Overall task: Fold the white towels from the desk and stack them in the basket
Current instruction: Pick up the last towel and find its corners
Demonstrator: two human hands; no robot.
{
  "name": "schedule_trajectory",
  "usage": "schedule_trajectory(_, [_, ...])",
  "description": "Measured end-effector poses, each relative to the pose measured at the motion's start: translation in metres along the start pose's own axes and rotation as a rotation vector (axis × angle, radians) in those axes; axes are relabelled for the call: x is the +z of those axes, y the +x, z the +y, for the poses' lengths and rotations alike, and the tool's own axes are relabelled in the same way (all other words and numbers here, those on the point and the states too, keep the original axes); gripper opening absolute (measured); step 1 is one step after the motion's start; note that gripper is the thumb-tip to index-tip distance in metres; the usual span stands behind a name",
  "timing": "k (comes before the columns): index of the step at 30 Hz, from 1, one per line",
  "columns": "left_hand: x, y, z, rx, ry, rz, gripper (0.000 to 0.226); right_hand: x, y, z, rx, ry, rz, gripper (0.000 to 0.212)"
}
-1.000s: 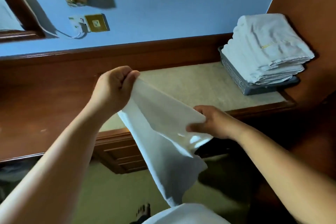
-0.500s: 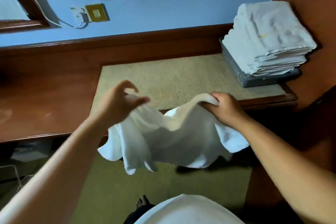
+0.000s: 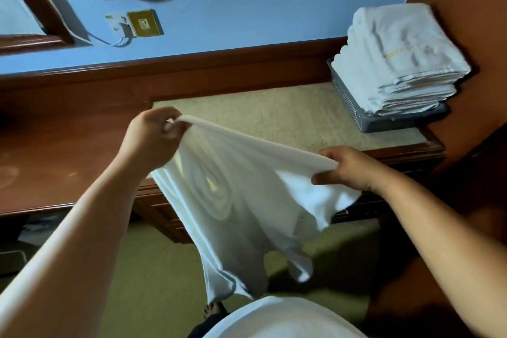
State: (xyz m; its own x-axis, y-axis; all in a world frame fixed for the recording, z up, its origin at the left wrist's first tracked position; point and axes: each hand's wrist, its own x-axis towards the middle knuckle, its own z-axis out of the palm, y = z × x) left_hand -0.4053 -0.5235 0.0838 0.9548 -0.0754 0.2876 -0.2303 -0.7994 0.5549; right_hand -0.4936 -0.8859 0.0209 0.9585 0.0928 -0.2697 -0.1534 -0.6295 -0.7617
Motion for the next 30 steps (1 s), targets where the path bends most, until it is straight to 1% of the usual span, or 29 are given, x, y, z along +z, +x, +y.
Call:
schedule_trajectory(1, [-0.001,0.001,-0.004,-0.029,0.009,0.0,0.016,-0.003,-0.001,0.008,0.029,0.009,0.017,0.034])
schedule_trajectory(2, [-0.002,0.001,-0.006,-0.048,0.015,0.003,0.016,-0.005,-0.002,0.013,0.049,0.03,0.025,0.042])
schedule_trajectory(3, [-0.001,0.0,-0.006,-0.059,0.015,0.006,0.016,-0.006,-0.005,0.018,0.057,0.095,0.029,0.051])
schedule_trajectory(4, [0.0,-0.001,-0.005,-0.066,0.017,0.011,0.016,-0.005,-0.007,0.021,0.051,0.215,0.027,0.055])
schedule_trajectory(5, [0.002,-0.004,-0.004,-0.067,0.02,0.011,0.017,-0.003,-0.008,0.021,0.035,0.379,0.009,0.053])
schedule_trajectory(7, [0.005,-0.006,-0.003,-0.066,0.032,0.005,0.017,0.001,-0.012,0.017,0.012,0.717,-0.064,0.042])
schedule_trajectory(8, [0.006,-0.008,-0.002,-0.07,0.036,-0.001,0.017,0.002,-0.013,0.014,0.004,0.838,-0.078,0.039])
schedule_trajectory(10, [0.006,-0.01,-0.002,-0.083,0.046,-0.016,0.018,0.002,-0.011,0.011,0.018,1.007,-0.022,0.039])
schedule_trajectory(11, [0.006,-0.012,-0.001,-0.084,0.05,-0.017,0.018,0.003,-0.01,0.009,0.025,1.019,0.052,0.032])
schedule_trajectory(13, [0.005,-0.014,-0.001,-0.079,0.05,-0.028,0.018,0.007,-0.007,0.004,0.019,0.976,0.209,0.013])
schedule_trajectory(14, [0.004,-0.015,0.0,-0.072,0.052,-0.051,0.019,0.008,-0.005,0.003,0.013,0.95,0.283,0.01])
schedule_trajectory(15, [0.003,-0.016,0.002,-0.051,0.065,-0.102,0.019,0.009,-0.004,0.0,-0.015,0.914,0.344,0.013])
schedule_trajectory(17, [0.0,-0.023,0.01,0.015,0.082,-0.293,0.019,0.01,-0.006,-0.009,-0.106,0.797,0.424,0.023])
schedule_trajectory(18, [-0.001,-0.029,0.019,0.06,0.057,-0.395,0.017,0.01,-0.009,-0.017,-0.153,0.685,0.427,0.025])
schedule_trajectory(20, [-0.003,-0.041,0.039,0.157,-0.063,-0.56,0.009,0.013,-0.016,-0.039,-0.186,0.34,0.351,0.032])
schedule_trajectory(22, [-0.007,-0.05,0.06,0.278,-0.21,-0.647,0.009,0.022,-0.023,-0.061,-0.2,0.026,0.232,0.041])
schedule_trajectory(23, [-0.009,-0.053,0.069,0.347,-0.266,-0.655,0.009,0.029,-0.026,-0.072,-0.24,-0.068,0.156,0.052])
schedule_trajectory(24, [-0.011,-0.054,0.078,0.405,-0.308,-0.658,0.007,0.037,-0.027,-0.082,-0.285,-0.11,0.062,0.063])
schedule_trajectory(25, [-0.013,-0.054,0.085,0.455,-0.339,-0.647,0.007,0.046,-0.028,-0.09,-0.328,-0.119,-0.035,0.067])
schedule_trajectory(26, [-0.015,-0.053,0.09,0.493,-0.369,-0.614,0.008,0.055,-0.028,-0.097,-0.37,-0.104,-0.09,0.059])
schedule_trajectory(27, [-0.016,-0.051,0.093,0.513,-0.388,-0.555,0.012,0.061,-0.028,-0.099,-0.422,-0.096,-0.061,0.038])
schedule_trajectory(28, [-0.02,-0.047,0.092,0.519,-0.391,-0.471,0.018,0.064,-0.028,-0.105,-0.479,-0.062,0.019,0.018])
schedule_trajectory(29, [-0.021,-0.042,0.093,0.496,-0.395,-0.404,0.025,0.063,-0.028,-0.105,-0.505,0.007,0.11,0.014])
schedule_trajectory(30, [-0.019,-0.037,0.086,0.446,-0.4,-0.357,0.031,0.059,-0.029,-0.106,-0.505,0.093,0.184,0.017])
